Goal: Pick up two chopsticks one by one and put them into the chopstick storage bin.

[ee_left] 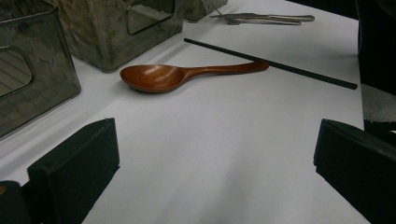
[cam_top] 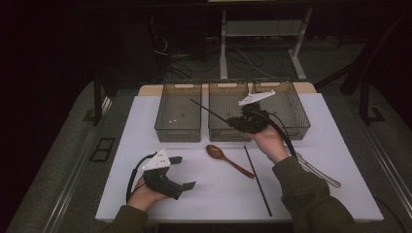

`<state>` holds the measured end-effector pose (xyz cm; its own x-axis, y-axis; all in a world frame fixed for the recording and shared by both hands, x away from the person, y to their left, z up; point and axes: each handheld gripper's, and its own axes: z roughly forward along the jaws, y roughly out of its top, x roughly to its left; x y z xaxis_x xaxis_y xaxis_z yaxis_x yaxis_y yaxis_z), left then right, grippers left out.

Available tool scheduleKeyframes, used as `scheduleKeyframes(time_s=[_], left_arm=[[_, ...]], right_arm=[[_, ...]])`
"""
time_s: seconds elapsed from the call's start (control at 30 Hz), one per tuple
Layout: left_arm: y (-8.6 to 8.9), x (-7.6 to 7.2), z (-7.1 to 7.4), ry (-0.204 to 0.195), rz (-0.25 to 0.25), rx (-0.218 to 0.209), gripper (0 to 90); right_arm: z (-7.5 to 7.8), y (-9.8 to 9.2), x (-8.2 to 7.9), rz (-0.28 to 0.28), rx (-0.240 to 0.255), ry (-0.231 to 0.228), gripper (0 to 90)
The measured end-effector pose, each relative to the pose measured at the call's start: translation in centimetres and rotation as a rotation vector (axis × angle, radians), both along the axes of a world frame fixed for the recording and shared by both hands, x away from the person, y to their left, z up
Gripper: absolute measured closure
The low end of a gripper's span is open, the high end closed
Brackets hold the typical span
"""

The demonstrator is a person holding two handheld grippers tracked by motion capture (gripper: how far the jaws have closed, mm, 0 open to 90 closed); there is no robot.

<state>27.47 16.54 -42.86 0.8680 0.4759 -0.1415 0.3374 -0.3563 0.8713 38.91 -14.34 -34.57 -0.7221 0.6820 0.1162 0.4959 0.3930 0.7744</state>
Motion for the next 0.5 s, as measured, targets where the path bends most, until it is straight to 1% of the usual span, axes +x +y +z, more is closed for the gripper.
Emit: scheduleKeyframes(time_s=[0.17, 0.23, 0.3, 0.33, 0.47, 0.5], left_arm=[[0.0, 0.0, 0.0, -0.003, -0.005, 0.002, 0.0], [0.0, 0.0, 0.0, -0.004, -0.006, 0.004, 0.0], [-0.1, 0.0, 0.0, -0.005, -0.004, -0.002, 0.0], [0.0, 0.1, 0.1, -0.007, -0.007, 0.003, 0.0], [-0.1, 0.1, 0.1, -0.005, -0.006, -0.007, 0.0], [0.0, 0.1, 0.1, -0.008, -0.01, 0.0, 0.0]], right_arm=[[-0.1, 1.9, 1.5, -0.012, -0.01, 0.021, 84.6], [-0.1, 2.5, 2.1, -0.012, -0.012, 0.022, 84.6], [-0.1, 3.3, 2.7, -0.016, -0.018, 0.027, 84.6], [-0.1, 3.7, 3.0, -0.015, -0.018, 0.036, 84.6], [-0.1, 5.2, 3.8, -0.016, -0.034, 0.045, 84.6], [-0.2, 5.7, 4.0, -0.015, -0.039, 0.048, 84.6]])
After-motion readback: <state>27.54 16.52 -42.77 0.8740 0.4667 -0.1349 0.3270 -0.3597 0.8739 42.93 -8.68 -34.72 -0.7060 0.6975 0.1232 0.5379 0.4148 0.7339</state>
